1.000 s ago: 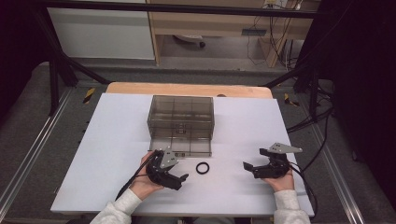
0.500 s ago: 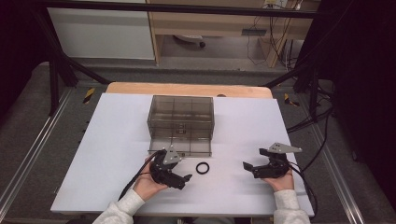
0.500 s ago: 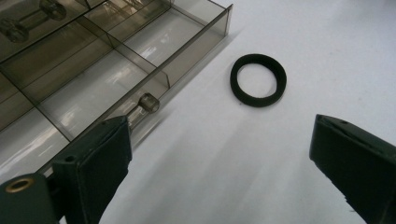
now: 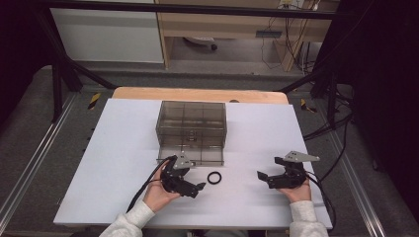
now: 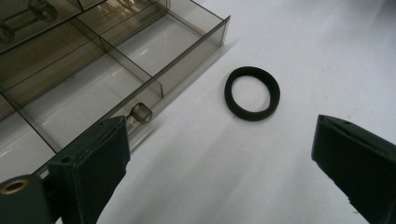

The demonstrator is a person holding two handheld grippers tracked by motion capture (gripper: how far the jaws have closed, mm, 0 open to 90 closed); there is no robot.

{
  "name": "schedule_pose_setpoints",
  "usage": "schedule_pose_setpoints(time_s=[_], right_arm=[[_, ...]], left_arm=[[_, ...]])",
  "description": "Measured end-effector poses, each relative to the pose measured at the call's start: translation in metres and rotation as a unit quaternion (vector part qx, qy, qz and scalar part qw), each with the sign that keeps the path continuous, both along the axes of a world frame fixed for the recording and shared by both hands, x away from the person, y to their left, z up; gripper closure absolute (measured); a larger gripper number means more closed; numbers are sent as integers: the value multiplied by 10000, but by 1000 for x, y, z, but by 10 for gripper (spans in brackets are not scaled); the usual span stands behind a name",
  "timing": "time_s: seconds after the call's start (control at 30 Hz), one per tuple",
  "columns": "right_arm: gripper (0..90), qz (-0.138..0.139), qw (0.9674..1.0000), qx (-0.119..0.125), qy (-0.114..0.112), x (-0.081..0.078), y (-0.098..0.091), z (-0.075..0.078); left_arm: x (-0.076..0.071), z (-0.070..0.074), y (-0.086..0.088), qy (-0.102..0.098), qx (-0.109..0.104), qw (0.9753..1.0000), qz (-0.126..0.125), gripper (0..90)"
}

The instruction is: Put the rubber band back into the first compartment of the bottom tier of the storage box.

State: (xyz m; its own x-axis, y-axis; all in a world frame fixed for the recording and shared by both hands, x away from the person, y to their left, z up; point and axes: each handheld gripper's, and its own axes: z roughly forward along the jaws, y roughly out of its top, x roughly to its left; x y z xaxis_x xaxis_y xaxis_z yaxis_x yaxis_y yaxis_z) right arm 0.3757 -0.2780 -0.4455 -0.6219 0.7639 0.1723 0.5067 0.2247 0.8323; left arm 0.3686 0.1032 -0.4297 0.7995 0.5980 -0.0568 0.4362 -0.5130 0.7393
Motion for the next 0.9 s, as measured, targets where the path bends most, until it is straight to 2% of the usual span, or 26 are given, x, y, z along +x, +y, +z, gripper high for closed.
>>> schedule_pose_setpoints(time_s=[0.53,0.73,0.9], right_arm=[[3,19,10000,-24,32,-1,0,-1],[3,31,10000,-23,-7,-1,0,0],[4,29,10000,-9,-10,-1,0,0]], left_arm=[[6,3,-9,121,-61,9999,37,47],[8,3,-15,130,54,9999,29,51],[10,3,-19,121,62,9999,83,62]])
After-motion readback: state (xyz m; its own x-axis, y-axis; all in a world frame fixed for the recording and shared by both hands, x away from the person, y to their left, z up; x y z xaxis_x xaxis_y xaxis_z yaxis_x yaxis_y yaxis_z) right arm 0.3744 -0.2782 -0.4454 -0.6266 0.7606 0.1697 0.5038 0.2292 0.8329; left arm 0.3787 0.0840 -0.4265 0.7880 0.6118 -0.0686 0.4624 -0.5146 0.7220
